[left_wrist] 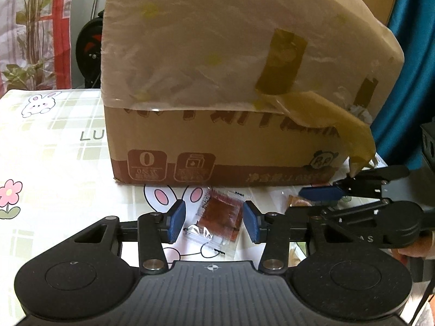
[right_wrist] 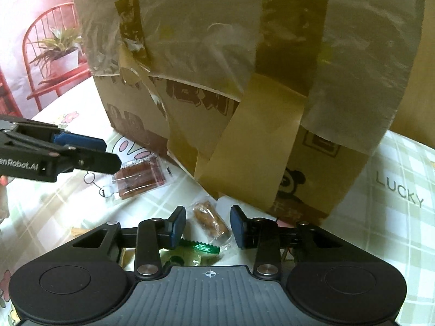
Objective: Organize snacks
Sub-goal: 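Grasp the small brown nut packet with the right gripper while the left grasps the brown sauce sachet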
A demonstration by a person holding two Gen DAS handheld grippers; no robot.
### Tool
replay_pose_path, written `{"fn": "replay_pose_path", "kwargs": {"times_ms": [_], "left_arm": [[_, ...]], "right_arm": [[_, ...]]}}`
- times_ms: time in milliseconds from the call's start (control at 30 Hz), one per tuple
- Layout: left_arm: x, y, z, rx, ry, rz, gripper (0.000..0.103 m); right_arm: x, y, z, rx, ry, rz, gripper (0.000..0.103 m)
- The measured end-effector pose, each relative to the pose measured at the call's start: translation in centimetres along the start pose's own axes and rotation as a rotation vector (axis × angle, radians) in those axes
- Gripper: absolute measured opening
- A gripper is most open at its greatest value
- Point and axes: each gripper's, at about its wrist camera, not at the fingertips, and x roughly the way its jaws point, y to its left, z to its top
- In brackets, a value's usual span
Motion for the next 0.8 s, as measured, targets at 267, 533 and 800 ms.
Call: {"fn": "replay_pose_path", "kwargs": {"times_ms": [267, 533, 800], "left_arm": [[1.0, -0.7, -0.4, 0.048, 0.023, 0.004, 0.051], [3.2, -2.1, -0.4, 0.131, 0.040, 0.050, 0.060], [4.1, -3.7, -1.0, 0.224, 0.028, 0.109, 0.062]], "right_arm": [[-0.6, -0.8, -1.7, 0.050, -0.044, -0.021, 0.017], [-2.3, -1.2, -4.9, 0.167, -0.130, -0.068, 0.017], [-2.8, -1.5, -6.0, 0.193, -0.193, -0.051, 0.017]]}}
